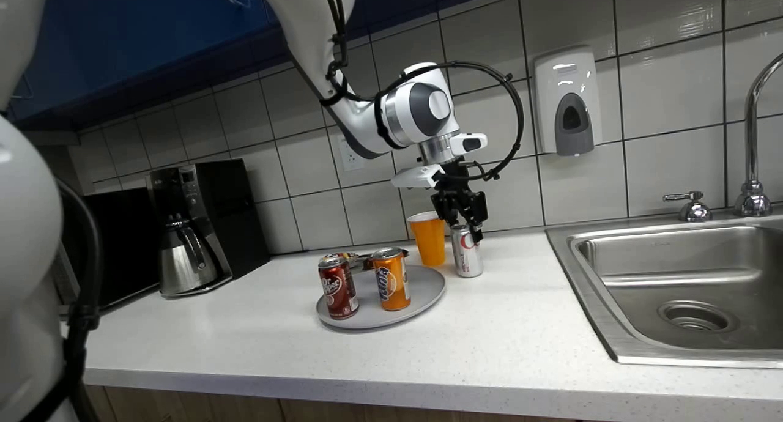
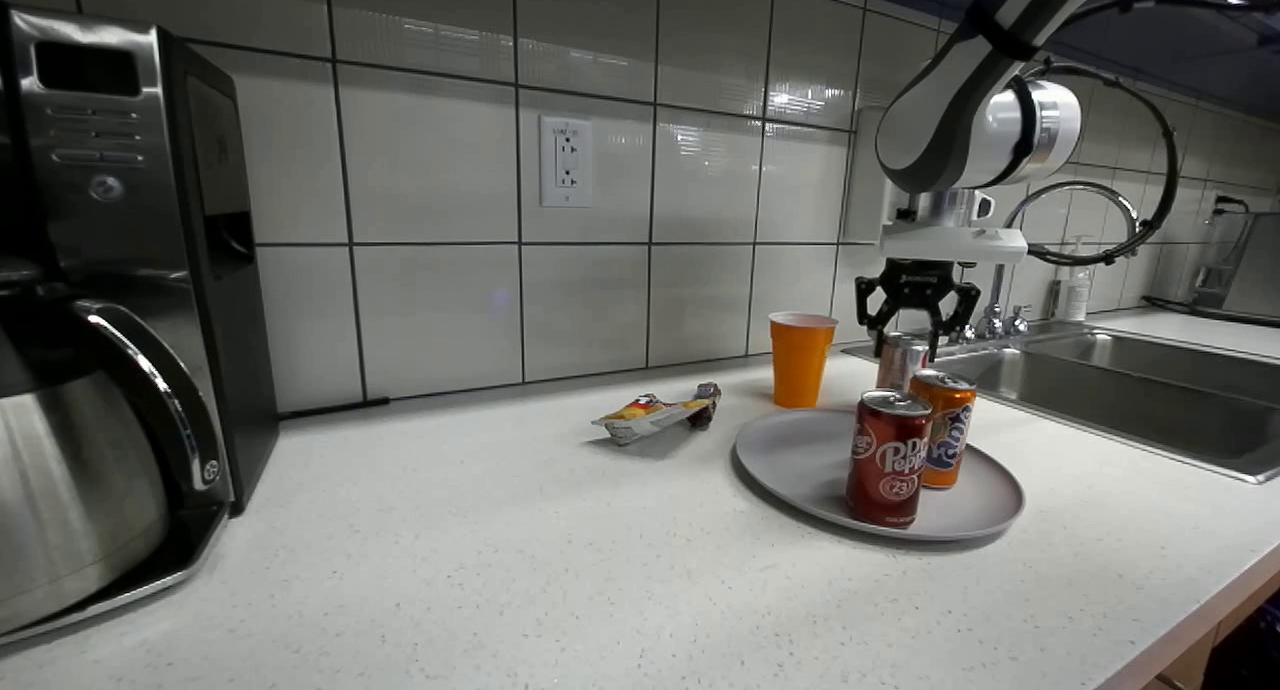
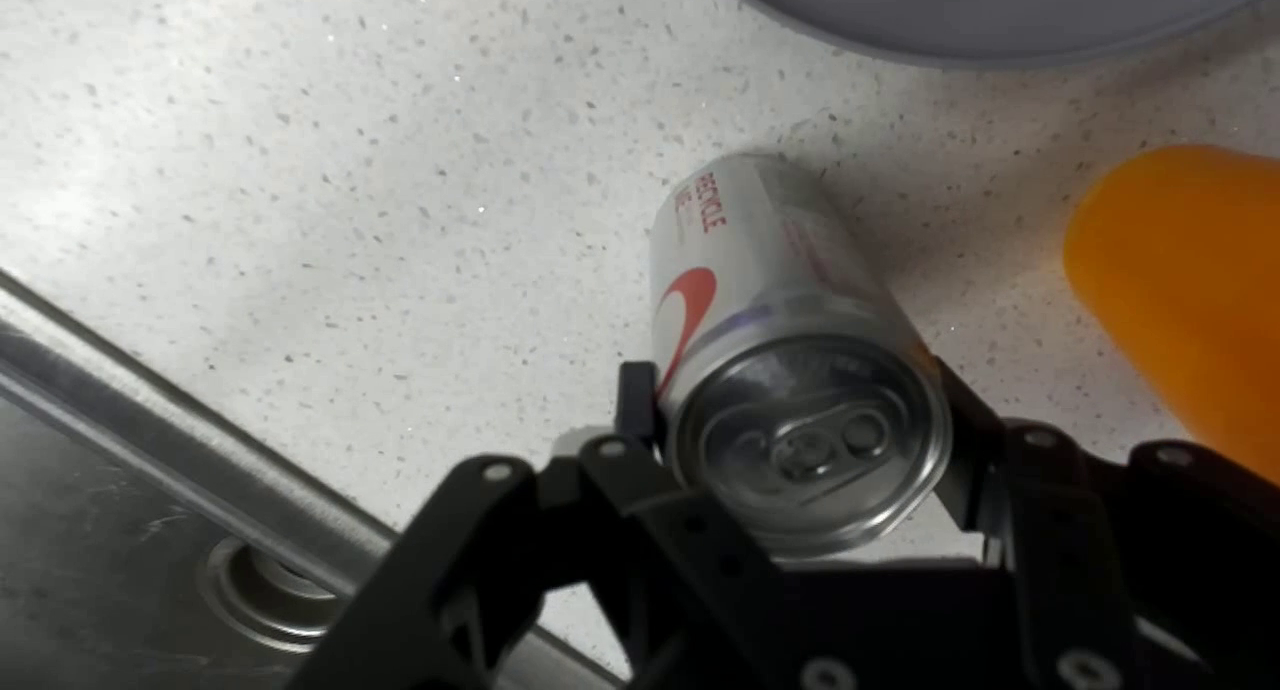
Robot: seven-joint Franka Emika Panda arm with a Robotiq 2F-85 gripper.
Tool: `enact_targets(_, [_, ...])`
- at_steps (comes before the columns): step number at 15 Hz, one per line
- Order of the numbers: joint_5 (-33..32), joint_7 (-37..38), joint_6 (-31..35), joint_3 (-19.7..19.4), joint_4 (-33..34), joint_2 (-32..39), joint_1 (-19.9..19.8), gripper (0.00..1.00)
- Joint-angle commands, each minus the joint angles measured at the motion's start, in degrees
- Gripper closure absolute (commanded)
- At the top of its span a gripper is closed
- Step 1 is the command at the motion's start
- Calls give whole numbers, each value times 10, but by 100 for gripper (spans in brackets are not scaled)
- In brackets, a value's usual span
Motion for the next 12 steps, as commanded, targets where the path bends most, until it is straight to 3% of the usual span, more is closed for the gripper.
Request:
enact_targets(1, [-4,1,-9,-7,-14,-30,11,62])
enact_targets(12, [-42,38,3,-5,-70,-89,56,62])
